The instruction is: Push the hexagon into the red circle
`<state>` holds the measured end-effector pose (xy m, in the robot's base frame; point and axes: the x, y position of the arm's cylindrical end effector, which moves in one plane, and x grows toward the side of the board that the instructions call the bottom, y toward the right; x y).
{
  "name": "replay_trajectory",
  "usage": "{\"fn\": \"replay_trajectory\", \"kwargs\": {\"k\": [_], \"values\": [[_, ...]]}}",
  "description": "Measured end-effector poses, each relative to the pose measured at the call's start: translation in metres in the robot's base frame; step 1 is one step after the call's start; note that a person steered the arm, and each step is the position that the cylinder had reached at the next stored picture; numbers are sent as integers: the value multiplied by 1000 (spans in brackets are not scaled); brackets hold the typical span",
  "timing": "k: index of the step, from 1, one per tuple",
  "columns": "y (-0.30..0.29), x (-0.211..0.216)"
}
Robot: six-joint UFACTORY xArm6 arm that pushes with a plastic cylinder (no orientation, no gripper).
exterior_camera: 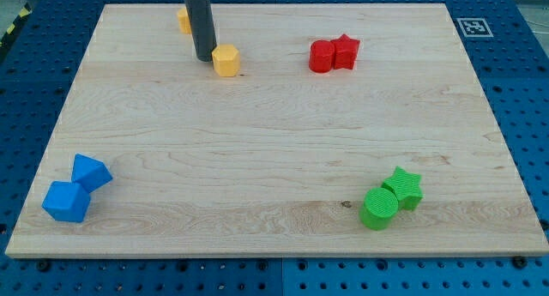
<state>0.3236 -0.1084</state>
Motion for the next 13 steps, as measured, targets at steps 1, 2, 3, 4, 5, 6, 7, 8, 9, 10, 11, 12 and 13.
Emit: {"fn": "replay_trajectory", "kwargs": {"k": [1, 2, 3, 4, 5, 6, 7, 8, 9, 10, 11, 12, 13], "values": [[0, 18], [3, 21], [16, 24], [21, 24], [45, 24], [50, 24], [68, 24], [90, 24], [104, 25], [122, 31], [128, 35], [124, 35], [100, 34]]}}
